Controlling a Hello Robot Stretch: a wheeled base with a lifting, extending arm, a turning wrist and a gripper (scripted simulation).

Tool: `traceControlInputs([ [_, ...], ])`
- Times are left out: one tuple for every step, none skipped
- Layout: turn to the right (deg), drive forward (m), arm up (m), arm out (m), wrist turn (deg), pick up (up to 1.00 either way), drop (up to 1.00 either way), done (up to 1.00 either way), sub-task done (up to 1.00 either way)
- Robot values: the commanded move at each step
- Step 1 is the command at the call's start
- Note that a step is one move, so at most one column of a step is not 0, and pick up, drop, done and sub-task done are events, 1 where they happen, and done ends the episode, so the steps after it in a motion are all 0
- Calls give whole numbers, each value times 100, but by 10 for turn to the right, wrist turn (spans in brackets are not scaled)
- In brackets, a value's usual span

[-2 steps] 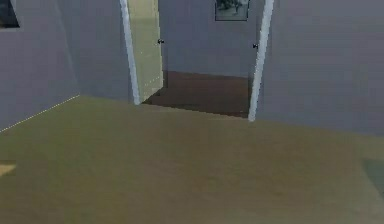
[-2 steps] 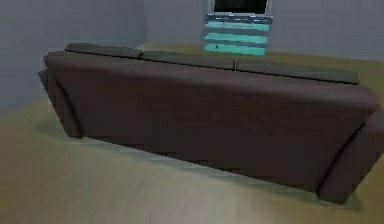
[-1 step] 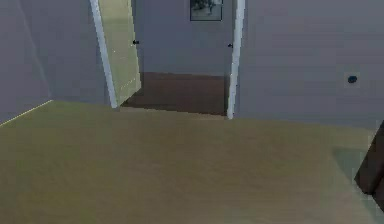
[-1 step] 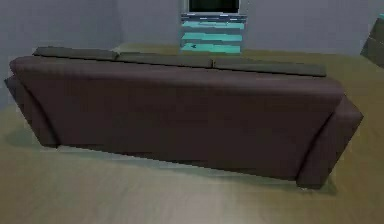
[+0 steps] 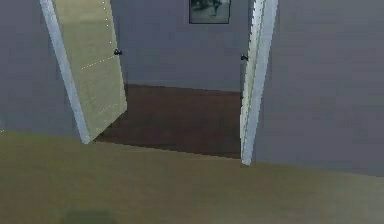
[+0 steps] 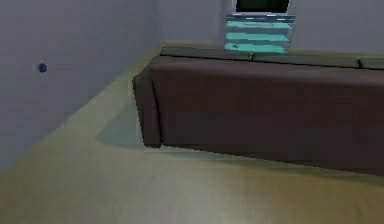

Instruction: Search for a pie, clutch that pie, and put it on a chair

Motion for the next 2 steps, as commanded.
traceControlInputs([
  [0, 100, 0, 0, 0, 0, 0, 0, 0],
  [0, 100, 0, 0, 0, 0, 0, 0, 0],
])
